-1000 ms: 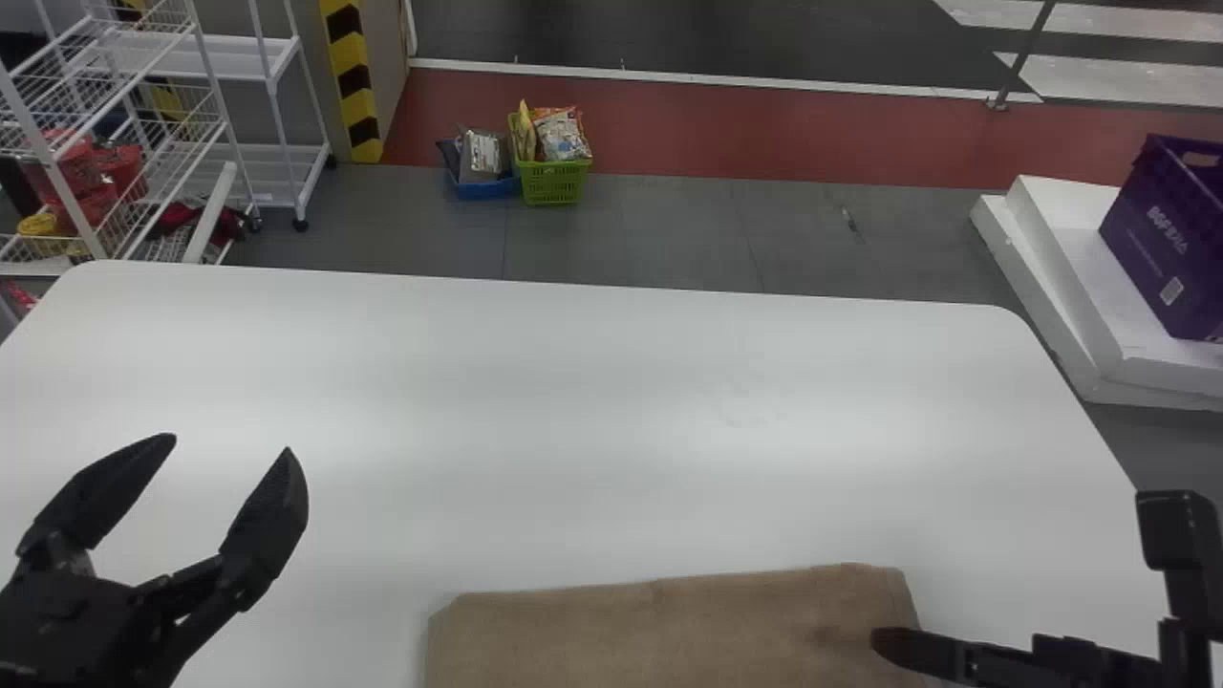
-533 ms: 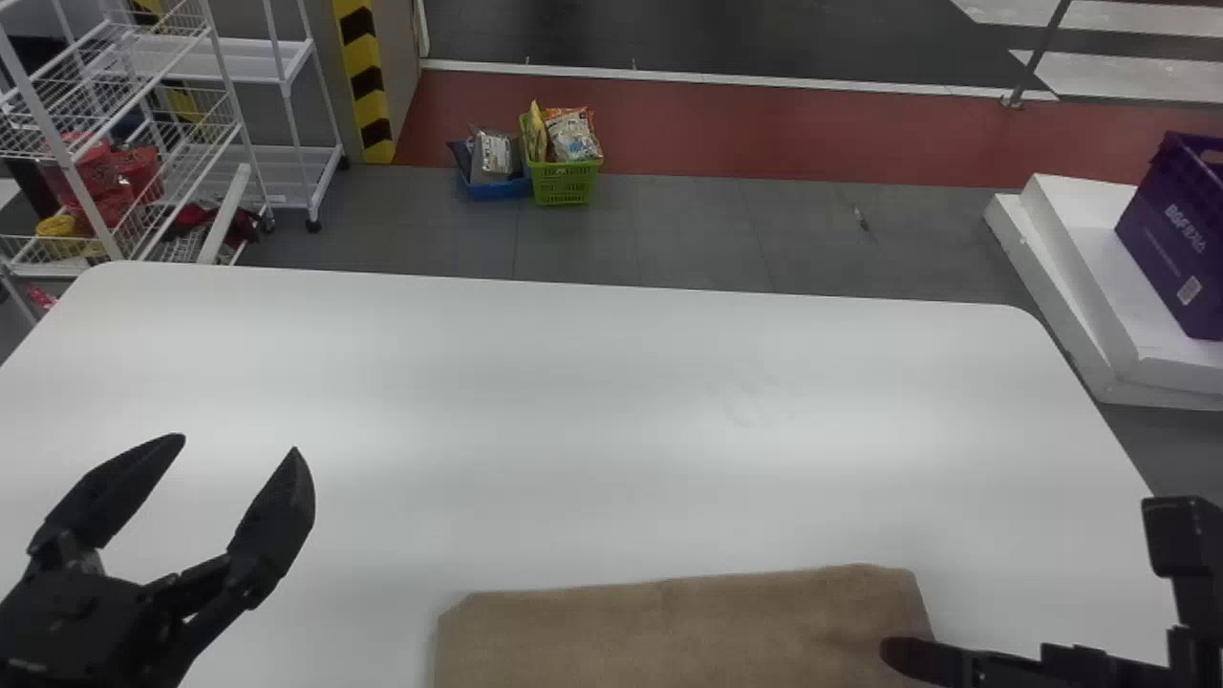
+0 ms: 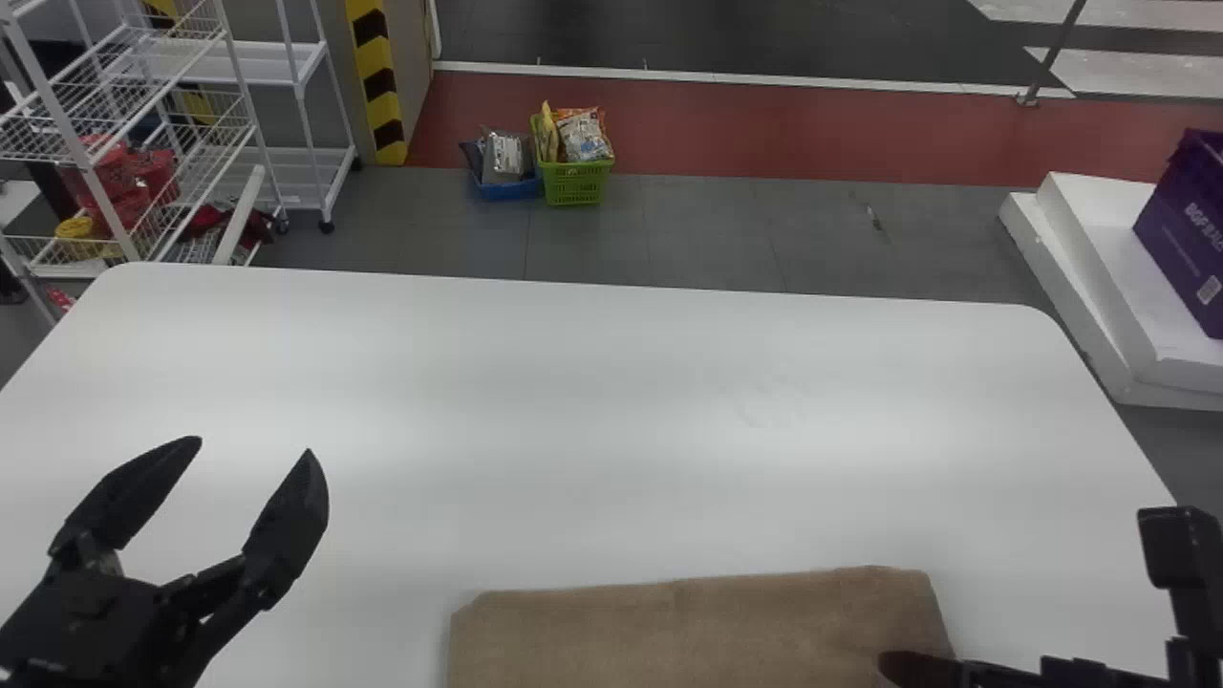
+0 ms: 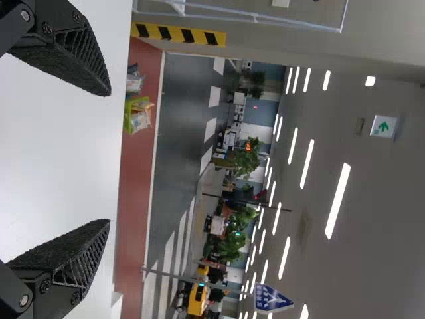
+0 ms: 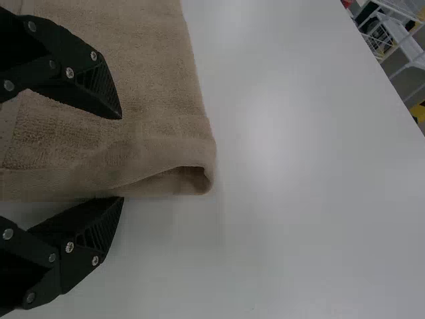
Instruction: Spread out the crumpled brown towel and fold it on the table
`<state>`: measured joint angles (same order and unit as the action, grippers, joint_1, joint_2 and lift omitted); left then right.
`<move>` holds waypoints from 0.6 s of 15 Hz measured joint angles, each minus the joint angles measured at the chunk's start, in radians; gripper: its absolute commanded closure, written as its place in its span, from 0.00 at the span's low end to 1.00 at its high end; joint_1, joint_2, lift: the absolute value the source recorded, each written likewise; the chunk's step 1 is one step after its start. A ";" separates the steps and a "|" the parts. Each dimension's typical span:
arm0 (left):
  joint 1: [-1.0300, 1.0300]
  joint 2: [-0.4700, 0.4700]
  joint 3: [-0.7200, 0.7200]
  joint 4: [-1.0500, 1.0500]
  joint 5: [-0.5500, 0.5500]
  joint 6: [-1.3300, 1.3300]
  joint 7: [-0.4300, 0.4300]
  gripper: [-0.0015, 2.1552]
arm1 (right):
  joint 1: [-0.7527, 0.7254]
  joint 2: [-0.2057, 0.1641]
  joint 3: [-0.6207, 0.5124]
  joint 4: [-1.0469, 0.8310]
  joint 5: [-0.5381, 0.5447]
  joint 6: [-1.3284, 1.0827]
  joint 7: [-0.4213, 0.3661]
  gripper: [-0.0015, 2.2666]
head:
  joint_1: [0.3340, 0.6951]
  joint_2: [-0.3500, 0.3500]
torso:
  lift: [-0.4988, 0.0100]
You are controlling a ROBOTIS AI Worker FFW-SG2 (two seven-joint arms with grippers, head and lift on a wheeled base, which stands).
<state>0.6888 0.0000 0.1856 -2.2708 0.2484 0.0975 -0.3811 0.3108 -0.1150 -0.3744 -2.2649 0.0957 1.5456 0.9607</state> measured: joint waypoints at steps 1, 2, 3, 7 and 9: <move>0.001 0.000 0.000 -0.001 0.000 0.000 -0.002 0.07 | 0.003 0.000 0.001 0.003 -0.003 0.000 0.004 0.34 | 1.00 0.41 | 0.73; 0.004 0.000 -0.001 -0.003 0.001 0.001 -0.004 0.07 | 0.004 -0.002 -0.001 0.007 -0.007 0.000 0.010 0.34 | 1.00 0.41 | 0.73; 0.010 0.000 -0.002 -0.005 0.005 0.003 -0.012 0.07 | 0.005 -0.005 -0.008 0.017 -0.018 0.000 0.019 0.34 | 1.00 0.41 | 0.73; 0.043 0.000 -0.026 -0.014 0.029 0.027 -0.038 0.07 | 0.003 -0.009 -0.052 0.054 -0.100 0.000 0.044 0.38 | 1.00 0.37 | 0.73; 0.060 0.000 -0.042 -0.021 0.047 0.041 -0.050 0.07 | 0.002 -0.003 -0.067 0.062 -0.123 0.000 0.044 0.38 | 1.00 0.35 | 0.73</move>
<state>0.7486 0.0000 0.1439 -2.2913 0.2954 0.1385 -0.4313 0.3132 -0.1183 -0.4416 -2.2026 -0.0273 1.5456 1.0050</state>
